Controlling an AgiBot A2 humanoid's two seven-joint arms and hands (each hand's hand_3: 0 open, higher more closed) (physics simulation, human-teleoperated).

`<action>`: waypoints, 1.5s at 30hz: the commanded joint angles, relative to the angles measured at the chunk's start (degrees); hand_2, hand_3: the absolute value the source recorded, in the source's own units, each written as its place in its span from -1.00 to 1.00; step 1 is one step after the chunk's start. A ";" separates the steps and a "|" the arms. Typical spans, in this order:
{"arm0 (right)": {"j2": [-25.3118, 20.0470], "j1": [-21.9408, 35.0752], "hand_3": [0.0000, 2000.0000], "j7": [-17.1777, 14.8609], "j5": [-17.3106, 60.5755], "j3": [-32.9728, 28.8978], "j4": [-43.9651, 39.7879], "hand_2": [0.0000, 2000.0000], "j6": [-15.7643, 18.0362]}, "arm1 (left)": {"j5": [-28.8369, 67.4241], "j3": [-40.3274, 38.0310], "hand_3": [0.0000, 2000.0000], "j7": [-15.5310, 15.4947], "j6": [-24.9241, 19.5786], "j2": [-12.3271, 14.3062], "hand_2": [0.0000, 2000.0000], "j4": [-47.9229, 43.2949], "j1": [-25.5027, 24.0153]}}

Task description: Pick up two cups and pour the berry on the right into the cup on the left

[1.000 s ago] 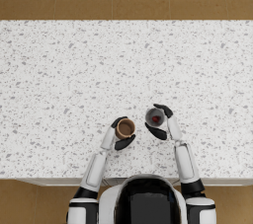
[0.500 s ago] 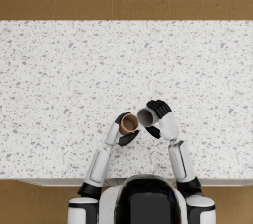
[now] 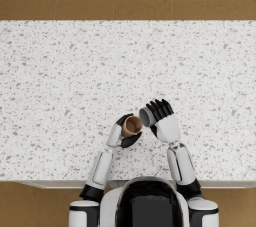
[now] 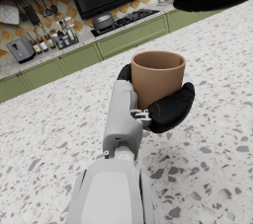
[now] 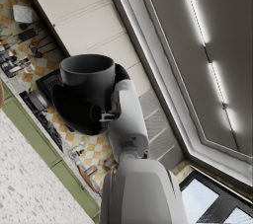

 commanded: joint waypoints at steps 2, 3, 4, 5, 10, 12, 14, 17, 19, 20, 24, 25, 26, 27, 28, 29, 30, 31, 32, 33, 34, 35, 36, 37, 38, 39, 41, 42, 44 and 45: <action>-0.41 0.35 0.28 0.02 3.69 0.16 1.23 1.00 0.05 | 0.11 -0.85 0.28 -0.01 0.01 0.38 1.00 -0.42 0.57; -0.40 0.24 0.28 0.02 5.53 0.43 1.43 1.00 0.08 | 0.14 -0.99 0.28 0.00 0.01 0.53 1.00 -0.36 0.79; -0.01 -0.35 0.28 0.01 7.38 2.04 2.60 1.00 0.06 | 0.17 -1.03 0.28 0.00 0.01 0.89 1.00 0.43 1.44; 0.11 -0.57 0.28 0.00 9.22 2.38 2.71 1.00 0.09 | 0.18 -0.68 0.28 -0.01 0.01 0.37 1.00 0.26 0.26; -0.29 -0.66 0.28 0.10 15.86 2.45 3.28 1.00 0.34 | 0.22 -0.98 0.28 0.00 0.01 0.96 1.00 0.91 1.09; -0.50 -0.66 0.28 0.13 18.16 2.07 3.42 1.00 0.36 | 0.22 -1.00 0.28 0.00 0.00 1.15 1.00 1.05 1.36; -0.52 -0.84 0.28 0.14 21.33 2.05 3.35 1.00 0.38 | 0.22 -1.04 0.28 -0.01 0.00 1.29 1.00 1.23 1.52; -0.73 -0.94 0.28 0.17 25.94 2.49 3.77 1.00 0.36 | 0.22 -1.33 0.28 0.00 -0.01 2.04 1.00 1.97 2.99; -0.86 -1.00 0.28 0.18 28.21 2.45 4.08 1.00 0.36 | 0.22 -1.56 0.28 0.00 -0.01 2.30 1.00 2.30 3.41; -1.02 -0.97 0.28 0.20 30.03 2.64 4.32 1.00 0.37 | 0.22 -1.36 0.28 0.00 -0.02 1.85 1.00 2.27 2.28; -1.21 -1.23 0.28 0.19 35.95 3.06 4.35 1.00 0.52 | 0.22 -1.54 0.28 0.01 -0.02 2.23 1.00 2.76 2.86; -1.27 -1.25 0.28 0.18 37.28 3.02 4.35 1.00 0.49 | 0.22 -1.55 0.28 0.01 -0.03 2.31 1.00 2.87 2.97; -1.61 -1.01 0.28 0.17 38.22 2.79 4.18 1.00 0.50 | 0.22 -1.55 0.28 0.01 -0.03 2.36 1.00 2.95 3.04; -1.68 -1.04 0.28 0.17 38.90 2.75 4.18 1.00 0.51 | 0.22 -1.56 0.28 0.01 -0.02 2.40 1.00 3.00 3.10; -1.76 -1.06 0.28 0.17 39.38 2.70 4.18 1.00 0.46 | 0.22 -1.56 0.28 0.01 -0.02 2.43 1.00 3.04 3.14; -1.90 -1.03 0.28 0.16 39.73 2.91 4.41 1.00 0.40 | 0.22 -1.57 0.28 0.01 -0.02 2.83 1.00 3.17 4.08; -1.71 -1.34 0.28 0.16 39.98 3.05 4.59 1.00 0.36 | 0.22 -1.44 0.28 0.01 -0.02 2.96 1.00 3.66 4.30; -1.82 -1.38 0.28 0.18 41.78 2.98 4.59 1.00 0.25 | 0.22 -1.30 0.28 0.00 -0.01 3.04 1.00 3.53 4.39; -1.84 -1.47 0.28 0.18 43.61 3.22 4.45 1.00 0.24 | 0.22 -1.17 0.28 0.01 -0.02 3.17 1.00 4.02 4.61; -2.18 -1.23 0.28 0.17 45.44 2.99 4.27 1.00 0.24 | 0.22 -1.00 0.28 0.01 -0.02 3.23 1.00 4.08 4.66; -2.25 -1.26 0.28 0.17 46.76 2.99 4.58 1.00 0.25 | 0.22 -1.23 0.28 0.05 -0.02 3.23 1.00 4.02 4.59; -2.33 -1.29 0.28 0.18 47.70 2.95 4.58 1.00 0.26 | 0.23 -1.07 0.28 0.04 -0.06 3.30 1.00 4.08 4.64; -2.47 -1.25 0.28 0.18 48.37 2.63 4.72 1.00 0.26 | 0.22 -1.05 0.28 0.04 -0.12 3.25 1.00 3.64 4.46; -2.55 -1.28 0.28 0.20 48.85 2.58 4.72 1.00 0.26 | 0.23 -1.26 0.28 0.05 -0.15 3.24 1.00 3.77 4.35; -2.17 -1.79 0.28 0.19 49.19 2.57 4.91 1.00 0.27 | 0.22 -1.43 0.28 0.04 -0.18 3.16 1.00 3.45 4.08; -1.94 -2.14 0.28 0.19 49.44 2.83 4.15 1.00 0.23 | 0.22 -1.20 0.28 0.04 -0.22 3.03 1.00 4.16 3.67; -1.89 -2.34 0.28 0.19 49.74 2.75 4.25 1.00 0.29 | 0.22 -1.28 0.28 0.04 -0.29 3.02 1.00 4.04 3.53; -1.88 -2.39 0.28 0.19 49.83 2.73 4.29 1.00 0.31 | 0.22 -1.30 0.28 0.04 -0.31 3.02 1.00 4.01 3.49; -1.86 -2.46 0.28 0.19 49.94 2.70 4.33 1.00 0.32 | 0.22 -1.33 0.28 0.04 -0.32 3.01 1.00 3.97 3.45; -1.86 -2.48 0.28 0.19 49.97 2.69 4.34 1.00 0.34 | 0.22 -1.34 0.28 0.04 -0.33 3.01 1.00 3.96 3.43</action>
